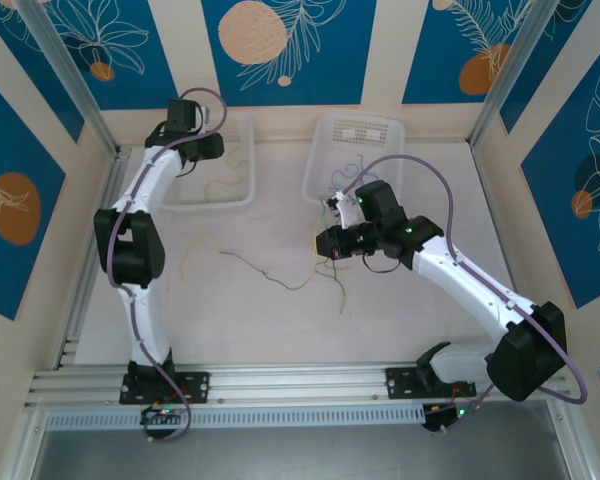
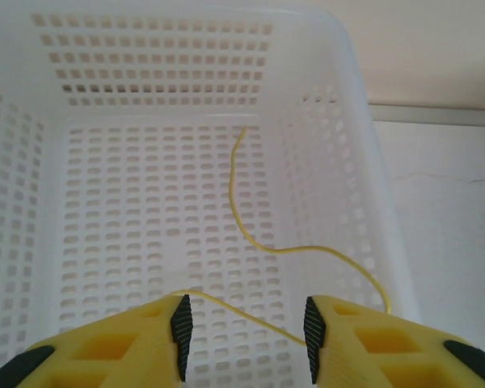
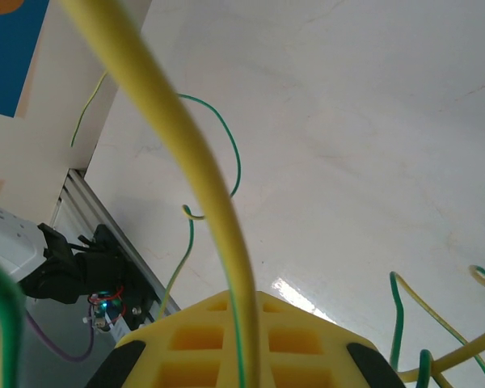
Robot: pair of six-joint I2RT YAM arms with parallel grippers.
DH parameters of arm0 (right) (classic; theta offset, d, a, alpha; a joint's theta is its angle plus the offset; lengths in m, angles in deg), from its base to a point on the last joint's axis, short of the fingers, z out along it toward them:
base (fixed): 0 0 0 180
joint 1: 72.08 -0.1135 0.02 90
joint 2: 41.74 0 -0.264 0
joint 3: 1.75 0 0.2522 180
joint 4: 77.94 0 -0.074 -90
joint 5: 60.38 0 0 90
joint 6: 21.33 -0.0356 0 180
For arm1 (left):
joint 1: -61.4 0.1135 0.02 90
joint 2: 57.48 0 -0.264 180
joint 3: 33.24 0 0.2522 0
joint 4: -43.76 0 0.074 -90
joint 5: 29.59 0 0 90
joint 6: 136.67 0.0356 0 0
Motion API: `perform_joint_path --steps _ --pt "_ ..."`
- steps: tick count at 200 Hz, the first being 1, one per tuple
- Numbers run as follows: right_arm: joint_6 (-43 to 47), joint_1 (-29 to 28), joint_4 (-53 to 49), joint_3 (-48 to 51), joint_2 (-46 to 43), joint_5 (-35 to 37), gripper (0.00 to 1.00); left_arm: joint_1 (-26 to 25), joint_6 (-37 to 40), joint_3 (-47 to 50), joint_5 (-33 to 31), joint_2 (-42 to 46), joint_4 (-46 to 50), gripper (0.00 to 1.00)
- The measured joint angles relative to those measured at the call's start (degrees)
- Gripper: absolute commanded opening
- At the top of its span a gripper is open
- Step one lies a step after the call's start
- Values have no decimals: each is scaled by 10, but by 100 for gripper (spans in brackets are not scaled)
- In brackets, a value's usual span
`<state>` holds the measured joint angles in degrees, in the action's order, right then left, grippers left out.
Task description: Untangle the cables
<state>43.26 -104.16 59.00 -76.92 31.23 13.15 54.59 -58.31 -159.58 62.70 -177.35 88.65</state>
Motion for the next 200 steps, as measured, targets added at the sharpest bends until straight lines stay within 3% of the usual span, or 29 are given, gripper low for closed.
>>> perform_joint_path --steps 32,70,103,117,131,159,178,200 --pt "0 -2 -3 -13 0 2 0 -12 -4 99 -5 92 -10 45" --pt "0 -6 -4 -32 13 1 0 -49 -13 264 0 287 -51 46" --pt "0 -16 -10 -37 24 4 0 -141 -5 394 13 462 -90 57" --pt "0 -22 -14 -42 27 9 0 -185 -2 436 31 525 -100 69" --pt "0 -25 -17 -43 27 14 0 -224 2 472 53 574 -113 75" --pt "-11 -25 -21 -45 28 31 0 -282 13 526 94 616 -127 83" --pt "-21 -25 -21 -47 36 40 0 -317 14 553 112 604 -129 99" --pt "-34 -25 -20 -50 50 47 0 -367 22 569 117 569 -134 100"
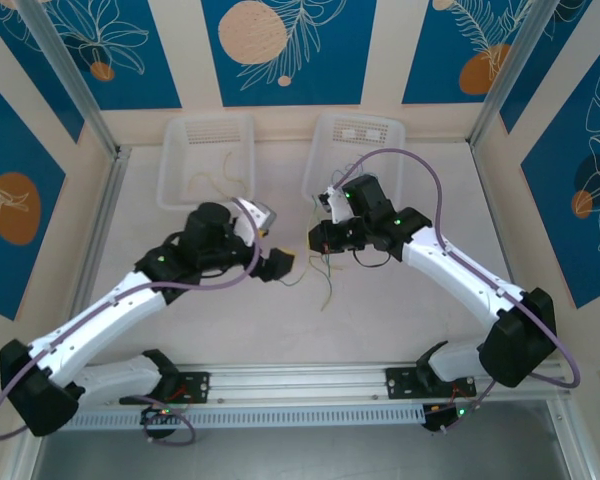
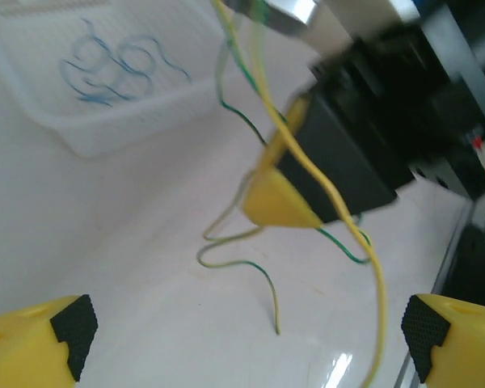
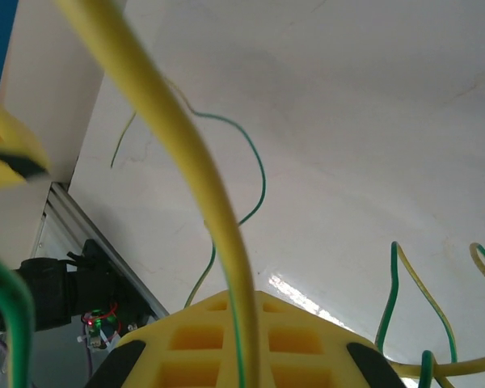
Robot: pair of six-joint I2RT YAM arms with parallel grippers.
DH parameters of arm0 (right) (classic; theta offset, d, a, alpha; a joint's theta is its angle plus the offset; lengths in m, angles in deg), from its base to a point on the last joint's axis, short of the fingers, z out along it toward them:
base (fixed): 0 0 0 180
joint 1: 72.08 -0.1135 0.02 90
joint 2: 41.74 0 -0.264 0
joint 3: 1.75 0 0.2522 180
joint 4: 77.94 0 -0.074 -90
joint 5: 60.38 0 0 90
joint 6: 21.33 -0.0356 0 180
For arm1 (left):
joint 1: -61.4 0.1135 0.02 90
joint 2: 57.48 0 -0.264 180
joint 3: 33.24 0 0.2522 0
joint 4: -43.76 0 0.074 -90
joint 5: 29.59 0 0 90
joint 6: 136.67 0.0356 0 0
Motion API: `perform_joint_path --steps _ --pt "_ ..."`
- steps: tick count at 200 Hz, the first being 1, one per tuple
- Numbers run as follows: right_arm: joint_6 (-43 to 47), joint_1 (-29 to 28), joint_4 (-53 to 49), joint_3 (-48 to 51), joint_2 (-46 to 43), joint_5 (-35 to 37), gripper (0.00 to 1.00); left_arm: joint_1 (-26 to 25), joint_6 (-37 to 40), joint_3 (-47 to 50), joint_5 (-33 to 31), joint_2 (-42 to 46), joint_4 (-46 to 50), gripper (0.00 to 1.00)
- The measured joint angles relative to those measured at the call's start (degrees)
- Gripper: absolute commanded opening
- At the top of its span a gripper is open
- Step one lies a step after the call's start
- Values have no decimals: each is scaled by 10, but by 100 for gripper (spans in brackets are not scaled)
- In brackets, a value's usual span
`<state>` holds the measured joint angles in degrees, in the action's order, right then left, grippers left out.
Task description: Untangle the cables
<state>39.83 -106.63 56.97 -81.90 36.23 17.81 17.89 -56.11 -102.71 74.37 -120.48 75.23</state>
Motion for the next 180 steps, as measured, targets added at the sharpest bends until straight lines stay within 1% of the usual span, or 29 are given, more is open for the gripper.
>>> perform_joint_path --steps 17,30,44,54,64,77,100,114,123,137,146,180 --pt "-7 0 0 0 9 9 0 -41 6 1 -4 -29 -14 100" --pt "-13 0 0 0 13 14 0 -59 9 0 -6 -50 -24 100" --pt "-16 0 0 -2 14 18 0 -70 11 -1 -13 -74 -31 94" --pt "-17 0 0 -2 15 18 0 -72 10 -1 -23 -89 -36 82" --pt "-18 -1 1 -3 15 18 0 -73 12 -1 -36 -101 -37 73" --pt "-18 -3 1 -4 14 18 0 -73 15 -1 -57 -109 -37 54" --pt "-15 -7 2 -4 14 17 0 -73 24 -1 -88 -110 -40 33" --pt "-11 -8 2 -4 14 16 0 -73 23 -1 -102 -108 -39 16" --pt "-7 -9 3 -3 14 15 0 -73 26 -1 -109 -106 -38 8" --pt "2 -9 3 -3 14 13 0 -73 28 -2 -119 -98 -33 5" --pt "8 -9 6 -3 14 12 0 -73 26 -2 -126 -90 -30 0" --pt "40 -11 22 7 10 -2 0 -73 23 -2 -148 -41 -24 0"
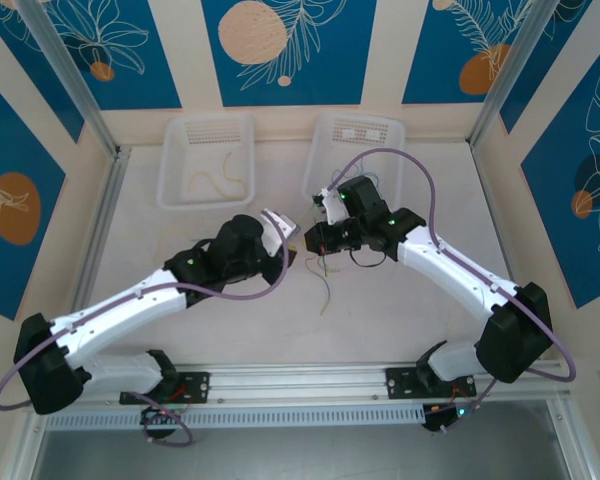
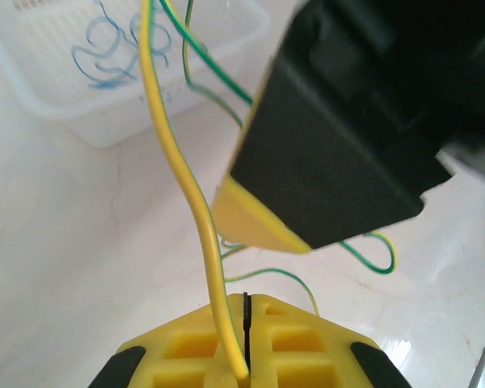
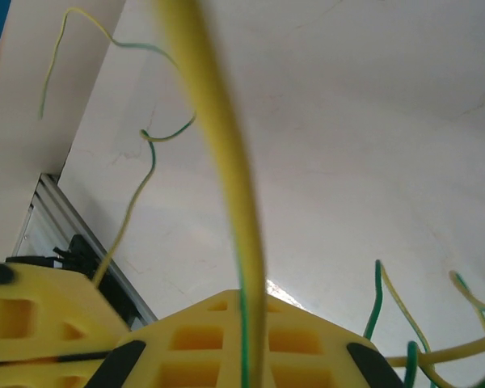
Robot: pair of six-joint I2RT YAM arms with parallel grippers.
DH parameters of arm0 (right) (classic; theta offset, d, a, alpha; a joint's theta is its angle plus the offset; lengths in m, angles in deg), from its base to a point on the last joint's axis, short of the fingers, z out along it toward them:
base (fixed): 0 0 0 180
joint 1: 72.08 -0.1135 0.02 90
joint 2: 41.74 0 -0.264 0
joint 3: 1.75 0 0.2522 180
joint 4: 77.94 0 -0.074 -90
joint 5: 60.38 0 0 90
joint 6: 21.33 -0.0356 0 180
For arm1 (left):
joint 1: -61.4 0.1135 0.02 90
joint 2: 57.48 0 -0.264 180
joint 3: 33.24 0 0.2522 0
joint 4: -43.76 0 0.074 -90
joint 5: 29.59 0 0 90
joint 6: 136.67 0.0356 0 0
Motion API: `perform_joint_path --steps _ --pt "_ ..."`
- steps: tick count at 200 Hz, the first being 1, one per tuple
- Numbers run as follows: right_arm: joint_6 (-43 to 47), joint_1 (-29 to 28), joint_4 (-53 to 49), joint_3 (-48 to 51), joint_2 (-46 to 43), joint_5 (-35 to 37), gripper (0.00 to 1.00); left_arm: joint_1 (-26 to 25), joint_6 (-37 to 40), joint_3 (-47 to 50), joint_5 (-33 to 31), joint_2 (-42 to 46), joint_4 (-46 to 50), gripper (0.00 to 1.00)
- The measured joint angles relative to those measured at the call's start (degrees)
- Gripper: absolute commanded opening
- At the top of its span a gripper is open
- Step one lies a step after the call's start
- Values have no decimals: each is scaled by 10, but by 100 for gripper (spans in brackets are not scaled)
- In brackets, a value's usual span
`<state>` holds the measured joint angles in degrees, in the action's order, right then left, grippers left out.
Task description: Untangle the cables
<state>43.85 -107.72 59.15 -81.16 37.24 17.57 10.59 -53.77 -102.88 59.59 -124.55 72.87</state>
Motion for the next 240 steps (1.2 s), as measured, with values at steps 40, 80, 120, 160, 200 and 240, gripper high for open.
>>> perform_joint_path --steps 40,80,120,160,200,240 --pt "42 -2 9 26 -22 -28 0 4 -14 0 -47 47 -4 0" --pt "74 -3 14 42 -30 -59 20 18 -34 22 -90 69 -32 0" --pt "88 -12 18 67 -32 -70 40 31 -46 30 -108 72 -59 0" --pt "86 -12 31 73 -34 -70 29 32 -46 30 -106 48 -70 0" --pt "87 -12 36 74 -54 -64 43 32 -46 31 -102 36 -73 0" --pt "80 -3 53 99 -106 -49 46 32 -46 34 -96 17 -79 0"
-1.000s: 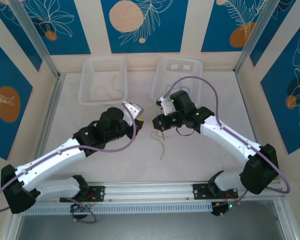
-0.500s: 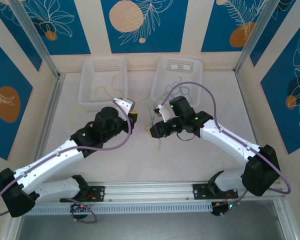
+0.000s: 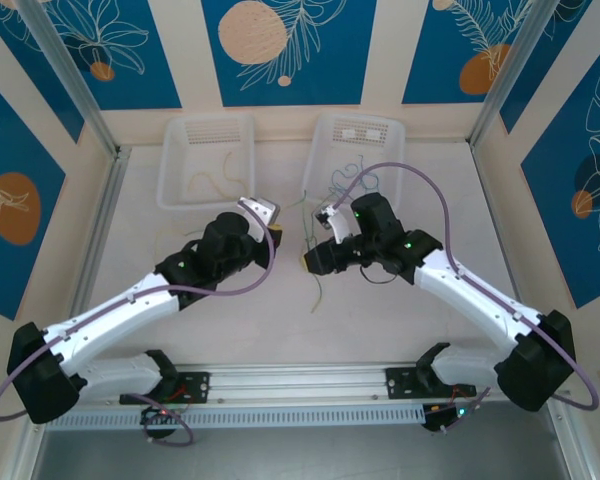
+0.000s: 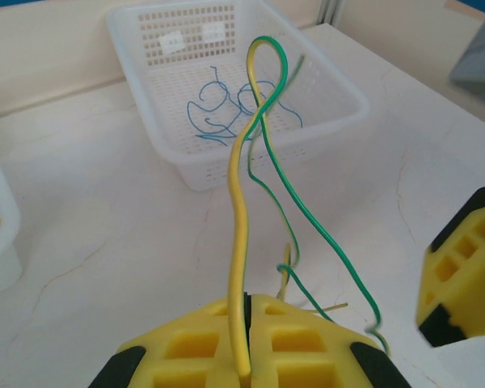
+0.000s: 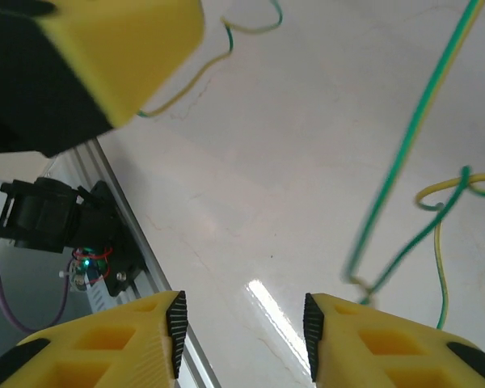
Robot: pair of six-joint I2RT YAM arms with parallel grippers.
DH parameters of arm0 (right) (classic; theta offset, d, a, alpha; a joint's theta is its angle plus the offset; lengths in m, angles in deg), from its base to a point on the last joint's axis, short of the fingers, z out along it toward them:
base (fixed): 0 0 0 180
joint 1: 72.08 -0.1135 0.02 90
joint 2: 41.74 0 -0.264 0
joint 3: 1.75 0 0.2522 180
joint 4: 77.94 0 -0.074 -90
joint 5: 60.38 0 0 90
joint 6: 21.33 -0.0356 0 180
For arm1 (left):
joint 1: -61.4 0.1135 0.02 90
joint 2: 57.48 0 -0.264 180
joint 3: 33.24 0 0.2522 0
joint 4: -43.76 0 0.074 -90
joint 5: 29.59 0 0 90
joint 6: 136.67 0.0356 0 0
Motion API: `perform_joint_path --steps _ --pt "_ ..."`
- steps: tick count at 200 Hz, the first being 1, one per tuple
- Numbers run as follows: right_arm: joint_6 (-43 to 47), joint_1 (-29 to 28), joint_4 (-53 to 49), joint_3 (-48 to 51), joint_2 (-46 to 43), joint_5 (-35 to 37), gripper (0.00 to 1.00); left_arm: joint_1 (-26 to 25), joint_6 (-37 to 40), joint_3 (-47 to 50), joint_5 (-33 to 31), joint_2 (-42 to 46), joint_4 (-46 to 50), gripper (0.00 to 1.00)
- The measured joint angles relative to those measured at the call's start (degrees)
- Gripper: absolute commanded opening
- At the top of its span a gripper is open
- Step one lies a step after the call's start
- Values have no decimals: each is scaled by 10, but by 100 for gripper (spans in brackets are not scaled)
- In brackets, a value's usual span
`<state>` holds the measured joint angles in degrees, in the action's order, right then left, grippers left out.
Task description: Untangle the cables
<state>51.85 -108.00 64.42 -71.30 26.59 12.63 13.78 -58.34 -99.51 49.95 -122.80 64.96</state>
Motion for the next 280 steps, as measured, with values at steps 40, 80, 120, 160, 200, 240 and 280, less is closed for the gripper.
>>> perform_joint_path --steps 40,80,120,160,200,240,280 --pt "-33 50 27 32 -40 0 49 0 0 14 2 -2 -9 0" --pt "-68 99 51 61 -66 -17 51 0 0 28 8 0 -15 0" --pt "-139 185 92 105 -62 -58 52 1 2 50 20 8 -27 0" --pt "-195 182 118 106 -12 -104 55 1 5 53 34 11 -46 0" --pt "-238 148 149 90 45 -105 54 1 11 55 47 11 -57 0" --pt "-258 122 166 51 120 -71 47 1 13 57 51 17 -58 0" --pt "-281 120 176 46 152 -27 36 1 13 64 57 30 -66 0"
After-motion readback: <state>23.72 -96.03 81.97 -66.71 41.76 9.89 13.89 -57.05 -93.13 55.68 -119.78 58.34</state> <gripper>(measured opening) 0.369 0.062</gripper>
